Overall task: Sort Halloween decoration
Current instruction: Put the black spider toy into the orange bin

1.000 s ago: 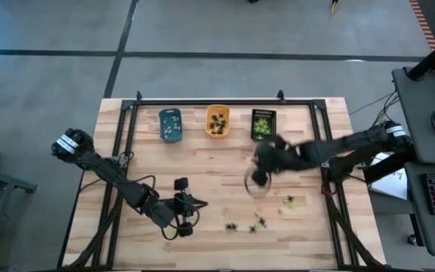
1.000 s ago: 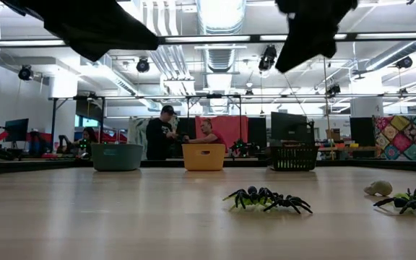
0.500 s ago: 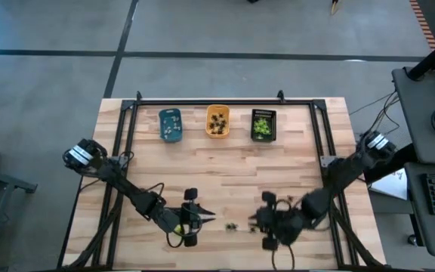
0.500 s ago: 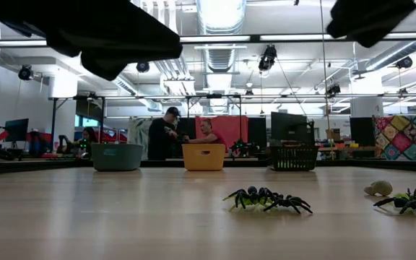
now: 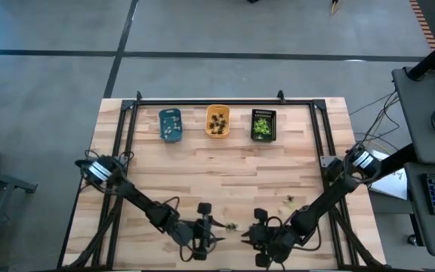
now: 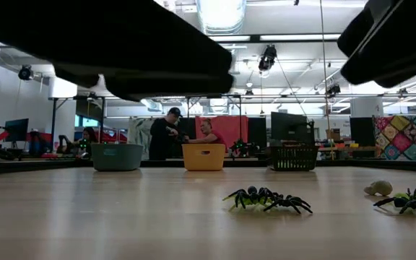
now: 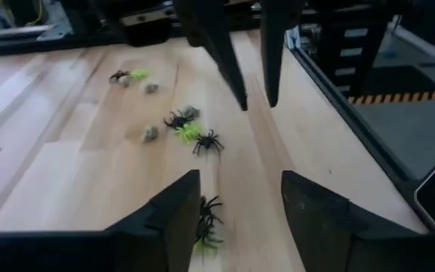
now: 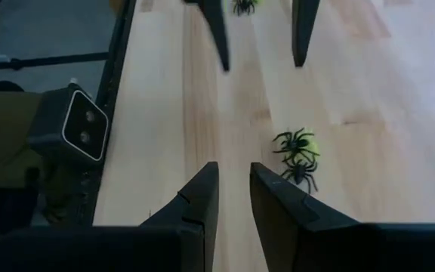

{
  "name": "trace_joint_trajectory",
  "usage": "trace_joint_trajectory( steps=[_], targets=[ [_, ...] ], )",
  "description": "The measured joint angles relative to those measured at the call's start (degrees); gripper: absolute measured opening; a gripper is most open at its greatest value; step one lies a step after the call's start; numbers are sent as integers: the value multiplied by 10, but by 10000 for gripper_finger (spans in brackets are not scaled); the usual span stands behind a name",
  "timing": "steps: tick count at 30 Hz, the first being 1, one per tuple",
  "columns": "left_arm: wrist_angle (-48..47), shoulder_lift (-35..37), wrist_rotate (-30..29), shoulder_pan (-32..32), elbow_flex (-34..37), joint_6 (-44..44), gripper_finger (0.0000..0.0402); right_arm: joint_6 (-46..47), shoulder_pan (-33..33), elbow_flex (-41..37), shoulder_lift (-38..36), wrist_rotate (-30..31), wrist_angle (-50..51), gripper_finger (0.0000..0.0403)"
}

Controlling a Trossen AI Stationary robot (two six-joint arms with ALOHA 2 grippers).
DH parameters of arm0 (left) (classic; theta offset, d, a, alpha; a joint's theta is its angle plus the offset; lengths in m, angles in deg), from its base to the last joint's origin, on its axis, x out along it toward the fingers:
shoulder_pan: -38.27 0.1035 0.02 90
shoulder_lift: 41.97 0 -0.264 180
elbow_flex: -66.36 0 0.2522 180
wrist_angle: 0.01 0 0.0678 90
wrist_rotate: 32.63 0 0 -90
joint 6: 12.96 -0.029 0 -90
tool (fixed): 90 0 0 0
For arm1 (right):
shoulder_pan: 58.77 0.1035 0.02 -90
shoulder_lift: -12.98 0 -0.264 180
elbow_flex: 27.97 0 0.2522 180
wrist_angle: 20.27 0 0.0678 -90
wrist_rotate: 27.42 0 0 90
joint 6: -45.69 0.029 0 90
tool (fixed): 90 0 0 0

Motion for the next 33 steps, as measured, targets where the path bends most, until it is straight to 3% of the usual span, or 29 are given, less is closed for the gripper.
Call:
trace_joint_trajectory(
  steps=[10,18,28,33],
  targets=[
    [6,-62,-9,8,-24,-21,187,32,14,2,11,4,-29,68],
    [30,-92,-18,22,-24,-21,181,31,14,2,11,56,-45,68],
    [34,-93,-17,35,-24,-23,163,23,14,2,11,67,-45,68],
    [33,-93,14,45,-23,-21,162,23,14,2,11,67,-45,68]
  ],
)
